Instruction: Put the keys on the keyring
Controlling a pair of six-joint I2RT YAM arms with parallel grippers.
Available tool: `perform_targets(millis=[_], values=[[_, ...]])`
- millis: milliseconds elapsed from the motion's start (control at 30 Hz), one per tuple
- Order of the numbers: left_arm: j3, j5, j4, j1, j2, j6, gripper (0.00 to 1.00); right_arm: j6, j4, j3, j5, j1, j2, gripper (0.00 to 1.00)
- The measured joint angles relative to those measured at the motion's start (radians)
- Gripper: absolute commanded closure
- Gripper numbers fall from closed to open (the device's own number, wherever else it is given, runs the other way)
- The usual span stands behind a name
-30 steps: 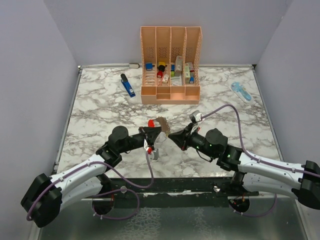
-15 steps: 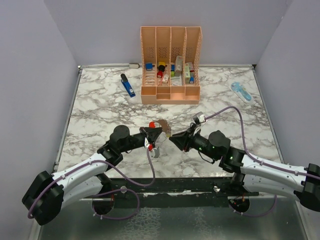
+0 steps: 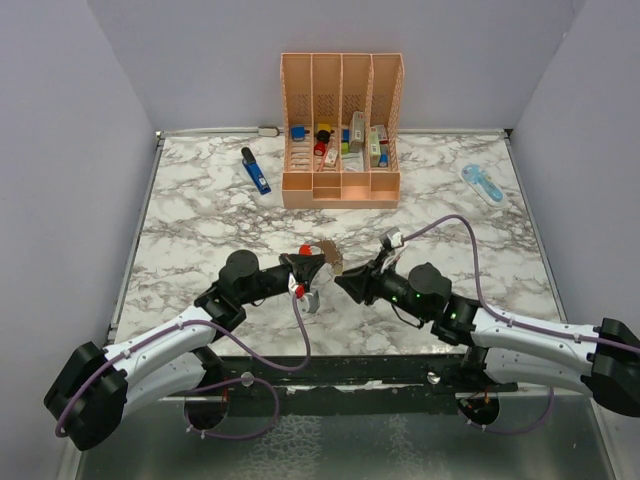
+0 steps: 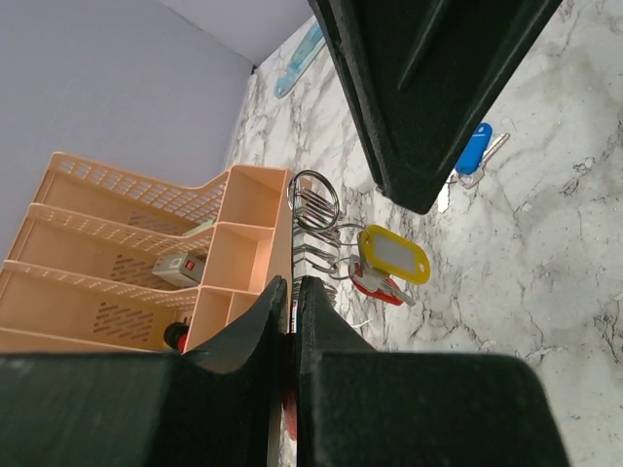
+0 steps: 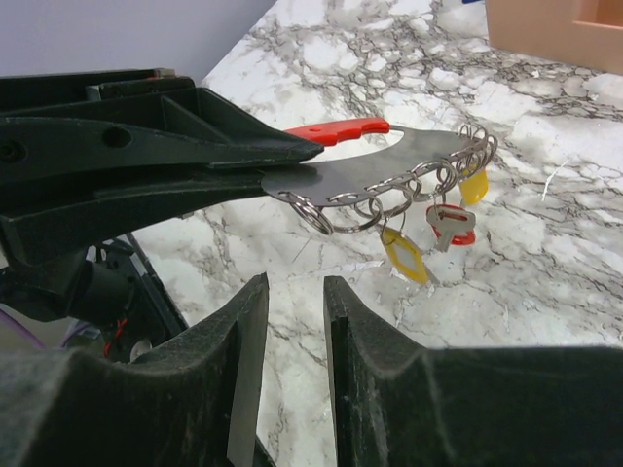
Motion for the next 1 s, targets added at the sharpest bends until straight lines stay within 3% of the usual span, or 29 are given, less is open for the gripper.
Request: perform_targets(millis=[300,600,767,833,967,1000], values=[[0.0,0.001,-0.001,0.0,0.0,-0.022,1.0,-0.02,0.092,0.0,0.024,0.0,0.055,0.74],[0.0,0.003,-0.001,0.0,-0.002,-0.039,1.0,-0.047,0.151,0.0,0.049,0.0,0.055,0.94],[0.0,0.004,-0.001,0.0,-0.002,-0.044,1.0,-0.052,0.158,0.0,0.051,0.0,0.055,0.96],[0.0,0.004,-0.001,0.0,-0.002,-0.047,1.0,-0.053,0.158,0.0,0.051,0.0,0.054,0.82],[0.0,0.004,-0.001,0.0,-0.002,-0.06,1.0,-0.056,0.121,0.0,0.05,0.0,0.031,0.37],[0.0,0.004,-0.001,0.0,-0.002,-0.065,1.0,-0.058,0.088,0.002,0.05,0.0,0.006,0.34]])
